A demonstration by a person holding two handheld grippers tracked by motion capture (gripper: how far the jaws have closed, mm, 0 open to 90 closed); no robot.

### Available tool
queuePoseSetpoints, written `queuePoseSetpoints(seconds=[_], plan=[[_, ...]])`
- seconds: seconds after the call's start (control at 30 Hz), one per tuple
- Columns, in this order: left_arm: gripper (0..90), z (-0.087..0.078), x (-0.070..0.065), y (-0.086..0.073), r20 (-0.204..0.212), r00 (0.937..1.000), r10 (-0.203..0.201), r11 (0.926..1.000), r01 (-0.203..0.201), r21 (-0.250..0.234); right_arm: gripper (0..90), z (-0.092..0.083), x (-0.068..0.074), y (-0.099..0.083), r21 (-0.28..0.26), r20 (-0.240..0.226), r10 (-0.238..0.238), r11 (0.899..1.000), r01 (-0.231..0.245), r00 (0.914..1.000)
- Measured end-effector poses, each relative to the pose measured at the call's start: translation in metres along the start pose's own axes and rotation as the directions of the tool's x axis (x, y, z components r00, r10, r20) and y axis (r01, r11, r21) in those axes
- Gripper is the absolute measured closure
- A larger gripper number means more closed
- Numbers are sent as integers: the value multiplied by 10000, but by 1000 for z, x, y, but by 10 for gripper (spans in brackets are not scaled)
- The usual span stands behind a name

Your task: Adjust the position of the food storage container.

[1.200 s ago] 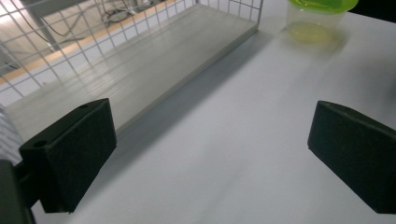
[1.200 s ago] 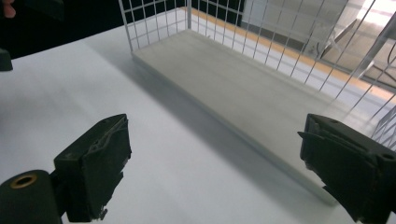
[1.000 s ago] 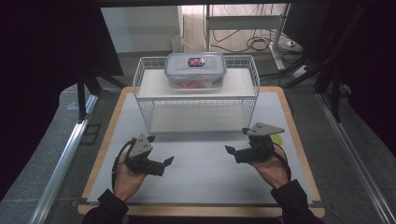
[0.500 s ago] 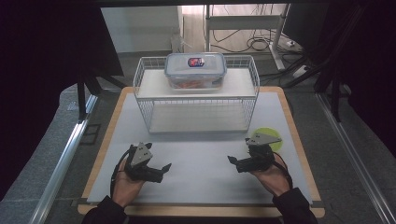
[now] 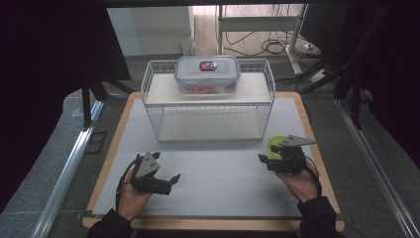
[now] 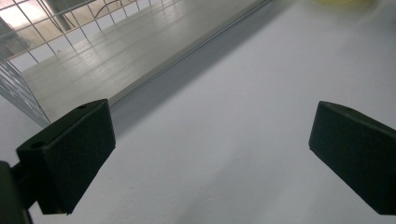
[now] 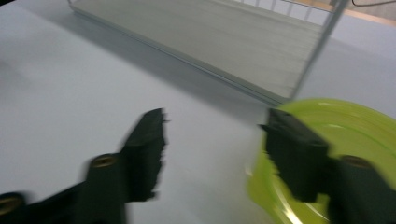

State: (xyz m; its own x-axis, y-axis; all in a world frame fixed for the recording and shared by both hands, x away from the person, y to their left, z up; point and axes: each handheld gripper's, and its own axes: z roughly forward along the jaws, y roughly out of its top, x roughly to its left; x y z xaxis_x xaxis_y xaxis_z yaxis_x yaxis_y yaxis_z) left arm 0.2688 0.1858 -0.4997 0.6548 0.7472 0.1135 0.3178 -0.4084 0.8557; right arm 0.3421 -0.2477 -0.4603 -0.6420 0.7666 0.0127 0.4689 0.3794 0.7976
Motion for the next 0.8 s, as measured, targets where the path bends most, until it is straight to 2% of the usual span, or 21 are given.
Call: queuePoseSetpoints(seconds=[0.17, 0.3, 0.43, 0.57, 0.8], plan=[[8, 0, -2, 0, -20, 10000, 81, 10000, -82, -44, 753, -8, -29, -4, 37, 472, 408, 9992, -410, 9981], [10, 1, 0, 0, -17, 9999, 133, 9999, -133, 77, 893, -13, -47, -5, -83, 977, 568, 9984, -562, 9936], [11, 1, -1, 0, 6, 9999, 163, 9998, -163, 109, 900, -14, -65, -3, -191, 1435, 825, 9966, -806, 9862], [14, 3, -1, 0, 17, 9998, 182, 9996, -183, 210, 900, -12, -84, -4, -167, 1971, 1019, 9948, -1006, 9751], [15, 4, -1, -1, 69, 9999, 95, 9998, -96, 168, 900, -10, -97, -10, -5, 2504, 1083, 9937, -1117, 9621]])
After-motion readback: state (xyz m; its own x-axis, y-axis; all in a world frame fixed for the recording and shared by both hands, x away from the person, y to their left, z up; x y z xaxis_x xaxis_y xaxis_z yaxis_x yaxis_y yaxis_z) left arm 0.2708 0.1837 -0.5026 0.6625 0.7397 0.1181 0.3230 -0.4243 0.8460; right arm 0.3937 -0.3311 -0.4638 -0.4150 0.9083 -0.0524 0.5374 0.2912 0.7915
